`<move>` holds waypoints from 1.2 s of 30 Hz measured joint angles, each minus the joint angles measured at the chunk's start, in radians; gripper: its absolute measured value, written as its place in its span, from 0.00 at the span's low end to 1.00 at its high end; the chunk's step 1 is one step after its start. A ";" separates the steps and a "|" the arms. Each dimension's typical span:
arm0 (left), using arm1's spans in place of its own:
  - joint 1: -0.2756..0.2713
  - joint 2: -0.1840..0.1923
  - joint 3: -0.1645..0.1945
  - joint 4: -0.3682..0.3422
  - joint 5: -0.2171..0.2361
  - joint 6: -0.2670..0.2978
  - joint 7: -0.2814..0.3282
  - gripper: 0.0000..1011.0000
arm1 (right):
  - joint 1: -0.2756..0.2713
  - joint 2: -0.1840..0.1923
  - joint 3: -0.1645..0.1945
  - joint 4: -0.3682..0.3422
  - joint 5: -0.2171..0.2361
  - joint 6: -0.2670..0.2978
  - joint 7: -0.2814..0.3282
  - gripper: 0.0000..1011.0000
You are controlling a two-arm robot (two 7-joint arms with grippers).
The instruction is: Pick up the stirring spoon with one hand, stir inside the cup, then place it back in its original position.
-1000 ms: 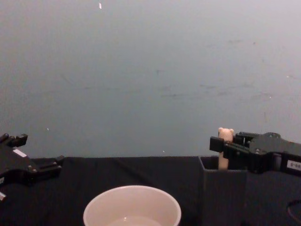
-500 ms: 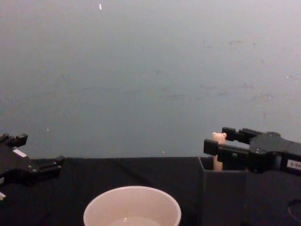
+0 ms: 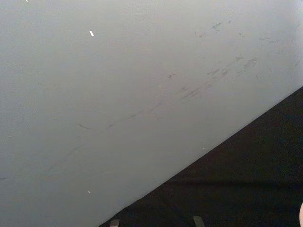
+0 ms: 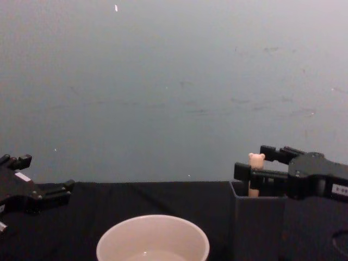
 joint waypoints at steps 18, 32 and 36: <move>0.000 0.000 0.000 0.000 0.000 0.000 0.000 0.99 | -0.046 -0.042 0.129 -0.086 -0.099 -0.075 -0.268 0.99; 0.000 0.000 0.000 0.000 0.000 0.000 0.000 0.99 | -0.080 -0.104 0.145 0.037 -0.199 0.031 -0.423 0.99; 0.000 0.000 0.000 0.000 0.000 0.000 0.000 0.99 | -0.079 -0.113 0.144 0.061 -0.204 0.044 -0.416 0.99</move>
